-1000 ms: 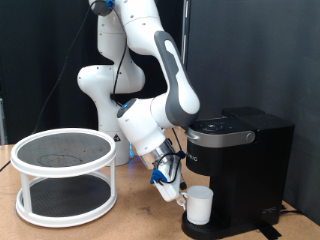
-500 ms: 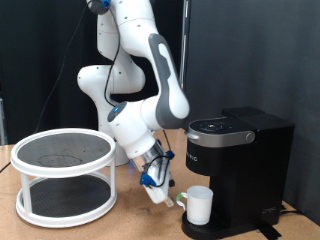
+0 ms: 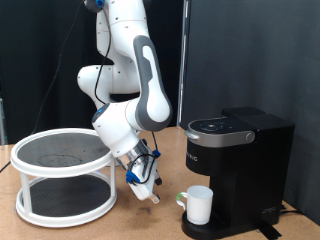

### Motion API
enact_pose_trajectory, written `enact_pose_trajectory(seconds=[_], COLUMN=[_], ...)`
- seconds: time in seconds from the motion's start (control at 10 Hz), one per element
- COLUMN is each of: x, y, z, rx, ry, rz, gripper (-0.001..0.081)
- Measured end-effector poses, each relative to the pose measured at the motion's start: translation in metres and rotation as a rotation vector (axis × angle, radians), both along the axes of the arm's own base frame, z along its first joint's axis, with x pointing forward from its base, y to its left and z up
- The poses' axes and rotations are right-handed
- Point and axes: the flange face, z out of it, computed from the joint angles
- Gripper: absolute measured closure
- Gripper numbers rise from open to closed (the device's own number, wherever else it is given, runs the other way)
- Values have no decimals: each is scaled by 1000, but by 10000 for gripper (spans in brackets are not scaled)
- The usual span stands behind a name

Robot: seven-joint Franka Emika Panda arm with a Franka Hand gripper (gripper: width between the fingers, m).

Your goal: Make a cup of coffee with the keurig machine

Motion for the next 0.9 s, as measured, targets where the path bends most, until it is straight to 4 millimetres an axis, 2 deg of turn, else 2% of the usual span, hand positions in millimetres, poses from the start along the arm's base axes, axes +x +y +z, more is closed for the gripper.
enact_pose_trajectory(seconds=[0.4,0.9], x=[3,11], y=[8,29], z=[2,7], rx=[17,36], ry=[-22,-40], rz=[1,33], gripper=[72,72])
